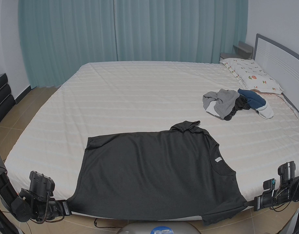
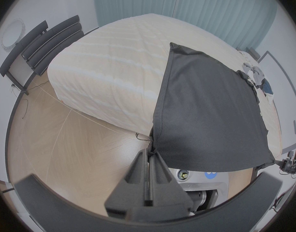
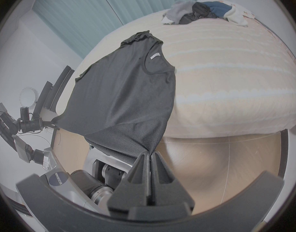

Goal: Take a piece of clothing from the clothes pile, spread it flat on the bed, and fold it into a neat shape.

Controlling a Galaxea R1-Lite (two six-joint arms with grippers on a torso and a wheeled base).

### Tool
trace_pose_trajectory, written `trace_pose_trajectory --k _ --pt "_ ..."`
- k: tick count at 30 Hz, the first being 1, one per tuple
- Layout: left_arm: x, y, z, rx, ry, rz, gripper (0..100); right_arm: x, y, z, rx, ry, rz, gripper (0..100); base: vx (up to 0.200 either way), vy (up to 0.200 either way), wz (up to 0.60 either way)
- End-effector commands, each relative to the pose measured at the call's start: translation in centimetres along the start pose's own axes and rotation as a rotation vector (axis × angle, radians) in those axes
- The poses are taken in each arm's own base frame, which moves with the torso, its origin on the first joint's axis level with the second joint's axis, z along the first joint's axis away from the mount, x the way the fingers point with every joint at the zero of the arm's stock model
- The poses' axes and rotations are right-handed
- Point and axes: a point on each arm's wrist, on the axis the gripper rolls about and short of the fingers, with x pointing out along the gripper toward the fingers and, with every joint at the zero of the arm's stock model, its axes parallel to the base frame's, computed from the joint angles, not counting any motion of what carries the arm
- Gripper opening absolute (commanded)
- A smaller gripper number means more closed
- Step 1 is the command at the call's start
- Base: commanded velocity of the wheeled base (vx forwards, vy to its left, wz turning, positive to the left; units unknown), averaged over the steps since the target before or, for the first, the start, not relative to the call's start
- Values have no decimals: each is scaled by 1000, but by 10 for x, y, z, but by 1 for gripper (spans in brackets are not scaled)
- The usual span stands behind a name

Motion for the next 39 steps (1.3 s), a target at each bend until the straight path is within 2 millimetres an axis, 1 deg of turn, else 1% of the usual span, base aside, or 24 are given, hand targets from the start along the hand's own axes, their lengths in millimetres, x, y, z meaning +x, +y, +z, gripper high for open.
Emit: trace_pose_trajectory --k 1,4,6,8,10,12,14,16,25,28,32,35,39 --pt "-2 -4 10 -23 -57 -56 0 1 1 8 -25 -55 5 0 0 0 0" --pt "-1 -7 16 -36 -77 -67 0 2 0 14 -31 -86 2 0 0 0 0" --pt "1 -9 30 -79 -124 -76 0 4 -1 24 -22 -127 5 0 0 0 0" --pt "1 -10 36 -94 -143 -78 0 5 0 29 -17 -142 15 0 0 0 0" --pt "1 -11 47 -120 -187 -80 0 9 7 42 -2 -170 46 0 0 0 0" --pt "1 -11 47 -120 -187 -80 0 9 7 42 -2 -170 46 0 0 0 0" --pt "-1 -13 52 -124 -209 -90 0 9 15 52 18 -210 69 0 0 0 0" --pt "-1 -13 53 -125 -212 -91 0 8 17 56 13 -237 74 0 0 0 0" --pt "1 -16 57 -124 -219 -101 0 7 15 66 9 -289 62 0 0 0 0" --pt "1 -17 58 -124 -223 -107 0 3 17 68 4 -305 63 0 0 0 0" --pt "-1 -20 67 -146 -255 -122 0 -2 19 70 -6 -325 67 0 0 0 0" --pt "-1 -21 67 -155 -254 -124 0 -6 20 67 -8 -331 66 0 0 0 0" --pt "2 -20 63 -152 -230 -115 0 -13 21 60 -4 -337 63 0 0 0 0"
